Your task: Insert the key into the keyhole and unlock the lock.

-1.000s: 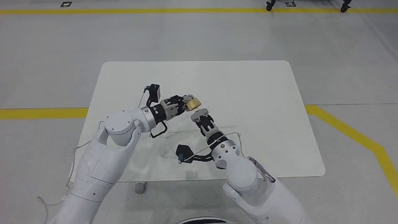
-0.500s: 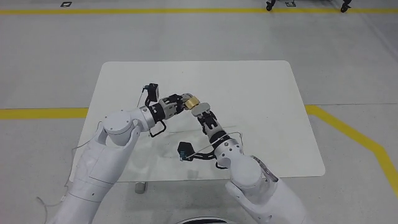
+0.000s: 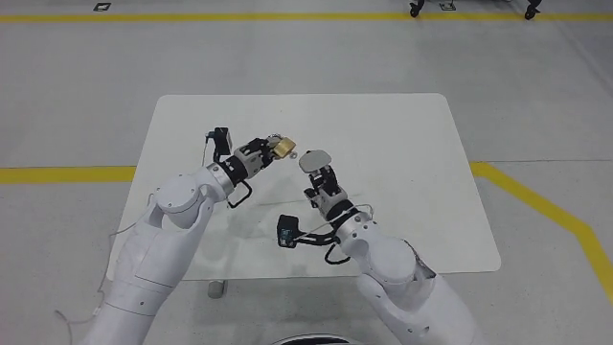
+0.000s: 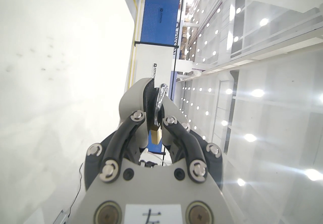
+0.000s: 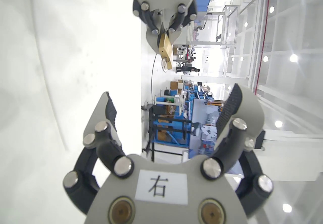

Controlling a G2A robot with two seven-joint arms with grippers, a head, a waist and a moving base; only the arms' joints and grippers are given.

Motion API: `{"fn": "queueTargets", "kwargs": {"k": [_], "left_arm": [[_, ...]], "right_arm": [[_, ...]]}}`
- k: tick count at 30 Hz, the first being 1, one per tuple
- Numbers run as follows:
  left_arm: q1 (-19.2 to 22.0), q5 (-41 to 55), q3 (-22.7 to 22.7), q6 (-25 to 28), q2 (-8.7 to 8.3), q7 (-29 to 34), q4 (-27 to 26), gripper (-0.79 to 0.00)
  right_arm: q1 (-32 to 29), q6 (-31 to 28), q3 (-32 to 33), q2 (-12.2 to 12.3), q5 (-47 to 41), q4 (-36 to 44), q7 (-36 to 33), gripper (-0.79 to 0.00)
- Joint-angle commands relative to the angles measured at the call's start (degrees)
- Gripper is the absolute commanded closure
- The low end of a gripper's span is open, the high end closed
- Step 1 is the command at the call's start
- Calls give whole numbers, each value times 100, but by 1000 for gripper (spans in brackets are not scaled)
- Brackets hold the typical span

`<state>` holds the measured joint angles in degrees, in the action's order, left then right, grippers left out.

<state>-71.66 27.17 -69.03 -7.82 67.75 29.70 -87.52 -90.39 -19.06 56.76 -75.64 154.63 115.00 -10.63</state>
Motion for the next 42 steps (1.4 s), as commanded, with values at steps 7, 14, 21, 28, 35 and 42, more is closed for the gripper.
{"fn": "queueTargets", "kwargs": {"k": [7, 14, 21, 28, 35, 42], "left_arm": [[-185, 74, 11, 708, 50, -329, -141, 0], [-124, -31, 137, 652, 85, -360, -54, 0], [-92, -254, 231, 564, 104, -405, -75, 0], [-135, -293, 189, 524, 106, -390, -102, 0], [-130, -444, 215, 534, 116, -390, -169, 0], [-193, -563, 210, 596, 121, -425, -258, 0]], "right_arm": [[200, 234, 371, 4, -1337, -651, 578, -314], [318, 627, 329, -1, -1411, -805, 898, -274], [616, 524, 156, -32, -1469, -979, 958, -259], [786, 476, 50, -58, -1553, -1121, 890, -92], [839, 415, 34, -63, -1618, -1188, 783, 0], [772, 550, 88, -74, -2040, -1173, 845, 0]]}}
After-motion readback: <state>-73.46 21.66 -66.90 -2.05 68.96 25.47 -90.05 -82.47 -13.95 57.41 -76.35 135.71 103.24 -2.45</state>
